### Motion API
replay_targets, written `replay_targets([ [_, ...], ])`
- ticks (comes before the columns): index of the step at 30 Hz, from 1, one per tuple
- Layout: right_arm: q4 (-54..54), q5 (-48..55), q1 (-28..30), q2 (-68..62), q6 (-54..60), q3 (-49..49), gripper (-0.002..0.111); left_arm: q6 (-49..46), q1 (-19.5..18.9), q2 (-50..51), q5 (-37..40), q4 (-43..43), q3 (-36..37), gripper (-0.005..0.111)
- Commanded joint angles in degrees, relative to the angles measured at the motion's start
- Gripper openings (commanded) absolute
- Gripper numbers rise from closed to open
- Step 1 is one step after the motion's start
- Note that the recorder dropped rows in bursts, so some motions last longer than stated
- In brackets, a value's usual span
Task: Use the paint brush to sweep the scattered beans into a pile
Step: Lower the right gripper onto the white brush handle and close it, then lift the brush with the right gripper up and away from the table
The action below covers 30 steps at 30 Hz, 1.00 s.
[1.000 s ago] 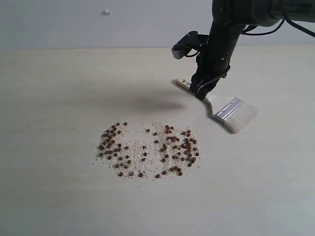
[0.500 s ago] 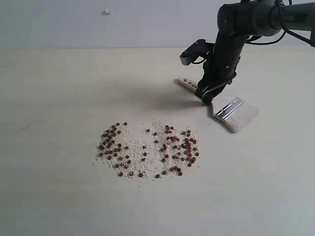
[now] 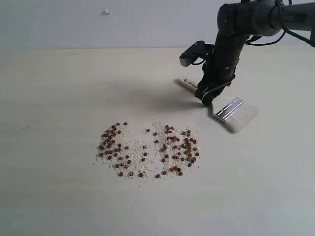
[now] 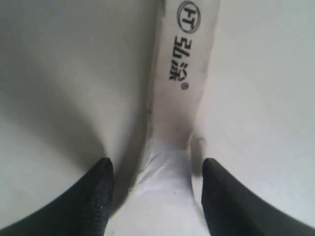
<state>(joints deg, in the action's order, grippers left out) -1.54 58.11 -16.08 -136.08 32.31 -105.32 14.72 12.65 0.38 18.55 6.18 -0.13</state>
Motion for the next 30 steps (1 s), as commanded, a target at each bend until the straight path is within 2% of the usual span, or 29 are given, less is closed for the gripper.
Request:
replay_targets([
  [1,-0.56,0.1,0.24,-0.15,0.61,-0.55,0.051,-0.21,-0.09,-0.38,-0.16,-0.26,0.13,0.104],
  [13,-1.18,0.73,0.24,-1.61,0.61,-0.55,0.051,-0.21,-0.09,-0.38,-0.16,-0.26,0.13,0.104],
  [16,-0.44,2.04,0.24,-1.7,0.61,-0.81,0.048,-0.21,-0.09,-0.38,-0.16,-0.26,0.13,0.104],
  [19,1.54,4.47,0.24,-1.7,0.61,-1.7,0.037,-0.21,-0.09,-0.38,-0.16,-0.26,0.13,0.104],
  [24,2.14,8.65,0.24,-1.7,0.99,-4.34,0.0,-0.21,-0.09,-0.38,-0.16,-0.26,0.13,0.104],
  [30,1.94,11.86,0.24,-1.7,0.6,-7.25,0.0,-0.21,-0.09,-0.38,-0.16,-0.26,0.13,0.104],
])
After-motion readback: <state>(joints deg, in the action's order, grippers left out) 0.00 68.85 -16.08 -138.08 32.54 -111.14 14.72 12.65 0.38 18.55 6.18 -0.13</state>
